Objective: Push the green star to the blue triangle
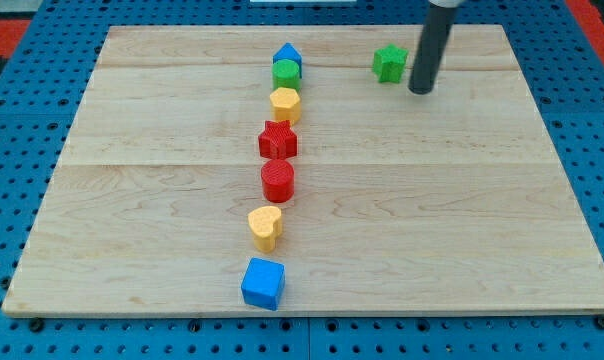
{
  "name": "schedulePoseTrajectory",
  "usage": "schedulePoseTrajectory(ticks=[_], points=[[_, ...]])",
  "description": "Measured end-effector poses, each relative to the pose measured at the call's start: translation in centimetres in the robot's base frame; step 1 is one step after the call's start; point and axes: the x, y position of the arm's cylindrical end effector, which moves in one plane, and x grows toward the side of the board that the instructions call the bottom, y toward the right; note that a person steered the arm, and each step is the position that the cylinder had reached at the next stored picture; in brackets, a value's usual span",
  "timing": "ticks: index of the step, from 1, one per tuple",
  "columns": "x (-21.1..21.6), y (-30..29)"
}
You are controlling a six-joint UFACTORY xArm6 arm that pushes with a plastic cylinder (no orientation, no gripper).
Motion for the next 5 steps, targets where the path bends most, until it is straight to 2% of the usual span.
schedulePoseTrajectory(ticks=[2, 3, 4, 5], points=[[-6.8, -1.6], [-7.8, -4.0], [-4.9, -2.6], [-5.6, -4.0]])
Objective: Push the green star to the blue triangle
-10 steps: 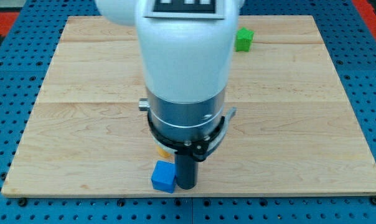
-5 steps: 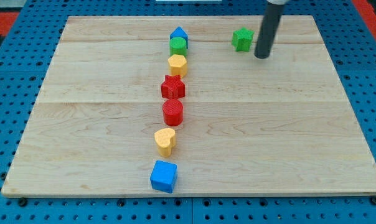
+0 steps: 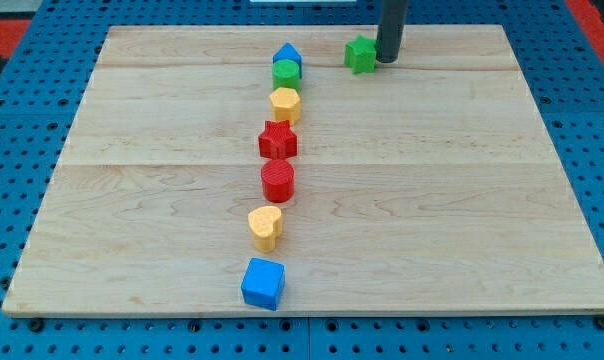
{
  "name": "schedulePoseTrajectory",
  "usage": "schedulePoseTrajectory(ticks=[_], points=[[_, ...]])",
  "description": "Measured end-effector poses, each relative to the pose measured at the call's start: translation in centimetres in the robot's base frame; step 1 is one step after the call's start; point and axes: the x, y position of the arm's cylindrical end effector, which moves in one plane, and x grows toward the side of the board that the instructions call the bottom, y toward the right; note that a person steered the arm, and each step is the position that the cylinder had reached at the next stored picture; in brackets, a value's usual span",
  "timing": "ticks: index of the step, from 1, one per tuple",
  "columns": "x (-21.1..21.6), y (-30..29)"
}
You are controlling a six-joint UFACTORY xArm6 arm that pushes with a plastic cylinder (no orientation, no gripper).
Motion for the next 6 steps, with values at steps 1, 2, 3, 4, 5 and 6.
schedulePoseTrajectory(ticks=[1, 2, 3, 4, 5, 6], points=[[-0.1, -5.8], [0.5, -7.0], [1.1, -7.0], [0.5, -7.0], [0.1, -7.2], [0.0, -8.1]])
